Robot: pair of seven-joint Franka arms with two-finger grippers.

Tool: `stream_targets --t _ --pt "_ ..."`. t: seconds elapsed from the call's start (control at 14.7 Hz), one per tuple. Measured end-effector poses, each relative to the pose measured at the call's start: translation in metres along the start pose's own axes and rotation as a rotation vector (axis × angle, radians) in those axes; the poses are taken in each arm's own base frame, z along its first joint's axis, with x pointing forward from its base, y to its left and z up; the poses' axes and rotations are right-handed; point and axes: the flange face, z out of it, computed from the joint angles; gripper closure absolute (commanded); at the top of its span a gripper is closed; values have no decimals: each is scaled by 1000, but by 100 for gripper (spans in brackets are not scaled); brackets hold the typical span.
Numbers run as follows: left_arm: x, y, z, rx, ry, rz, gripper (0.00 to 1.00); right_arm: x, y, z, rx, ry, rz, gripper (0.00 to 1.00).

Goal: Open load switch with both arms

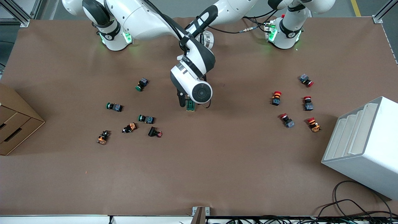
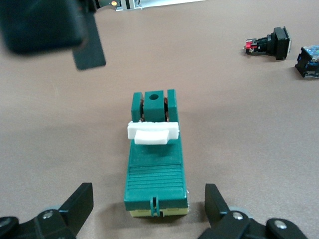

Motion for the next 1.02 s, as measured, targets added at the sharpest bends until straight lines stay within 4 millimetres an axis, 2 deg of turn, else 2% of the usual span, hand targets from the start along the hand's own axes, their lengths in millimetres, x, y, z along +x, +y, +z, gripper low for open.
stream_targets --t 0.14,0.2,0.34,0.55,0.75,1.02 --pt "0 1 -1 -2 0 0 1 27 -14 -13 12 -18 -63 0" --pt "0 1 -1 -2 0 0 1 46 -22 -26 30 -28 -113 0" --pt "0 1 -1 -3 0 0 1 95 -35 -65 92 -19 -235 0" --pt "0 1 -1 -2 0 0 1 180 -39 -128 183 24 -473 0" --pt "2 2 -1 -3 2 -3 1 268 -35 -178 249 71 -690 0" --pt "17 8 -5 20 -17 -53 1 372 -5 -225 267 160 -991 0"
